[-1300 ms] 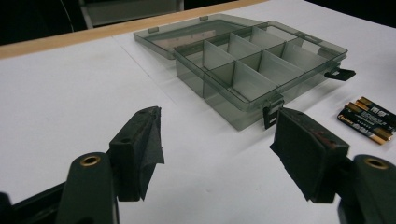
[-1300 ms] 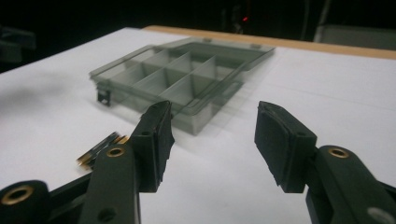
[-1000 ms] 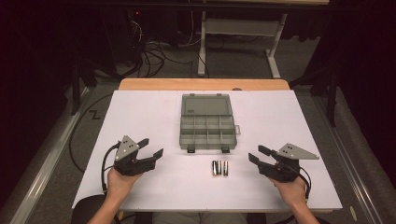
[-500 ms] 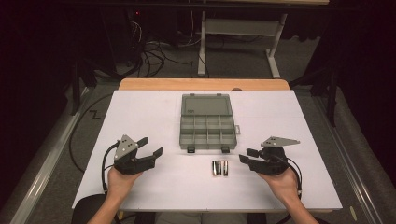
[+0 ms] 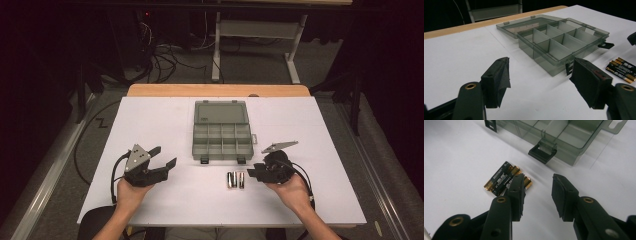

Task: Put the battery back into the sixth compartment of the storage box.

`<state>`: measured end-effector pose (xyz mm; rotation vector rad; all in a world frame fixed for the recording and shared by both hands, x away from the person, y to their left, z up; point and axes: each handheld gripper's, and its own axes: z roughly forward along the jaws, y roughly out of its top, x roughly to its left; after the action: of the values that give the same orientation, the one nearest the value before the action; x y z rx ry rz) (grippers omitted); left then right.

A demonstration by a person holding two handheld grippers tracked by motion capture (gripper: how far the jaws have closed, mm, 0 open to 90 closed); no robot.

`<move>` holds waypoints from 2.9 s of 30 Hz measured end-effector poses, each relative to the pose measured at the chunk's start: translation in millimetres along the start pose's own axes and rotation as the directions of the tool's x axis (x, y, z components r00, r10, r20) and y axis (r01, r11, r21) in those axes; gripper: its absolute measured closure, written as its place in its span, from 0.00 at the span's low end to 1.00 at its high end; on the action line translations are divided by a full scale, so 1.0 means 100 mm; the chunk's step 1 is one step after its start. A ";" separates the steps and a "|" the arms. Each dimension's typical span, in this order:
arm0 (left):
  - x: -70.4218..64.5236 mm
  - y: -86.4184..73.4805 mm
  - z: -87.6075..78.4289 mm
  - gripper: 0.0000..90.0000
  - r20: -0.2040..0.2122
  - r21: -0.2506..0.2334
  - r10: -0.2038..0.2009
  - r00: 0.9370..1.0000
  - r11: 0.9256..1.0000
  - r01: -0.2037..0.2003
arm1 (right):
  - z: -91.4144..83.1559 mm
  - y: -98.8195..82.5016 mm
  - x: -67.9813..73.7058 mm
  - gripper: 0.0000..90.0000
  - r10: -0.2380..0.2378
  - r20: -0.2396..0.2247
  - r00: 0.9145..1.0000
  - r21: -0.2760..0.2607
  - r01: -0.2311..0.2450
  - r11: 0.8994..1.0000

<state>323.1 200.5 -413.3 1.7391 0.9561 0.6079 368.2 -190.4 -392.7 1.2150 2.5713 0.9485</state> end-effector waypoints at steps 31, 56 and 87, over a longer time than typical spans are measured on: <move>-0.02 0.00 0.00 0.32 -0.004 -0.011 0.022 1.000 1.000 -0.022 | 0.35 0.27 0.20 0.73 -0.033 -0.012 0.999 0.261 0.035 0.965; -0.03 0.01 -0.02 0.32 0.008 -0.019 0.026 1.000 0.999 -0.026 | 0.39 0.24 0.17 0.87 -0.084 0.002 0.996 0.315 0.079 0.946; -0.02 0.00 -0.02 0.33 -0.001 -0.023 0.020 1.000 1.000 -0.020 | 0.15 0.42 0.12 0.88 -0.151 -0.008 0.989 0.193 0.150 0.970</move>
<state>320.7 199.9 -412.3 1.7298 0.9298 0.6298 392.8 -154.1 -377.5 1.0433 2.7566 0.6768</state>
